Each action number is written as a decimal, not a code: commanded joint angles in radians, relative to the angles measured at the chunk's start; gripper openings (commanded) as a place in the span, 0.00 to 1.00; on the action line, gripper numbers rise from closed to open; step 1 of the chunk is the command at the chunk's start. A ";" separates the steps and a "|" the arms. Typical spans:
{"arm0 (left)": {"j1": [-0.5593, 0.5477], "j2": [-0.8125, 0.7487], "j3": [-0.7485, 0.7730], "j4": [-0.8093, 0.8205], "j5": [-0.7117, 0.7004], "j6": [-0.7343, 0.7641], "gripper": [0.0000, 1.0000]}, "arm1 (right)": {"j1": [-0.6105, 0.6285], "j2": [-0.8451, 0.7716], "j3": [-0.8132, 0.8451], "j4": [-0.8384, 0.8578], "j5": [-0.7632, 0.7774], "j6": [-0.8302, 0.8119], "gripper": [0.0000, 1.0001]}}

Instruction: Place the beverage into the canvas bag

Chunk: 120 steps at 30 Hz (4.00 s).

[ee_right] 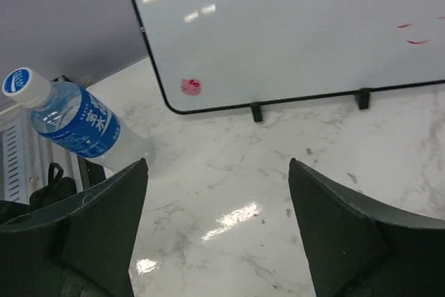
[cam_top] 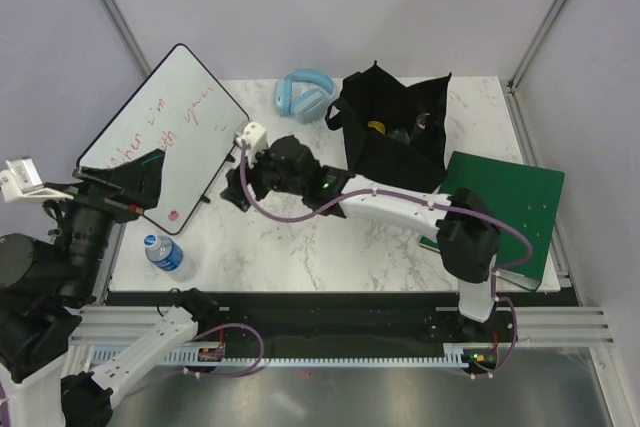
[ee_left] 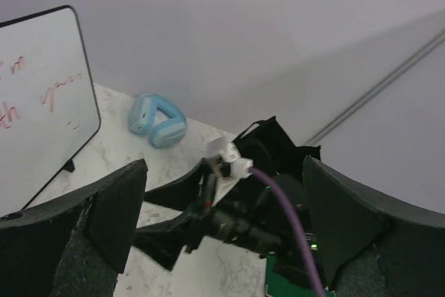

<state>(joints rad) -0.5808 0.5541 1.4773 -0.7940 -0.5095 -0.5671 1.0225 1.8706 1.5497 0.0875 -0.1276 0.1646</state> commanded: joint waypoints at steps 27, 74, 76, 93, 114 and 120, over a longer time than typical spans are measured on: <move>0.001 -0.068 0.156 0.036 0.264 0.073 1.00 | 0.306 0.450 0.443 0.310 -0.053 -0.238 0.78; -0.002 0.026 0.026 -0.050 0.204 0.082 1.00 | 0.191 -0.183 0.048 0.210 0.474 -0.349 0.00; -0.002 0.041 0.015 -0.048 0.221 0.075 1.00 | 0.169 -0.211 0.082 0.100 0.514 -0.350 0.00; -0.001 0.243 -0.146 0.140 0.499 0.027 0.99 | -0.157 -0.334 0.506 -0.380 0.750 -0.428 0.00; -0.013 0.967 -0.023 0.615 0.652 0.001 0.98 | -0.519 -0.450 0.086 -0.296 0.560 -0.290 0.00; -0.034 1.049 0.058 0.622 0.674 -0.054 0.99 | -0.584 -0.468 -0.082 -0.249 0.507 -0.211 0.00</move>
<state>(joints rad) -0.6025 1.5860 1.4517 -0.2543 0.1169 -0.5591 0.4839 1.4746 1.5070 -0.3431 0.4149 -0.1051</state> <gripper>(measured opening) 0.991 0.408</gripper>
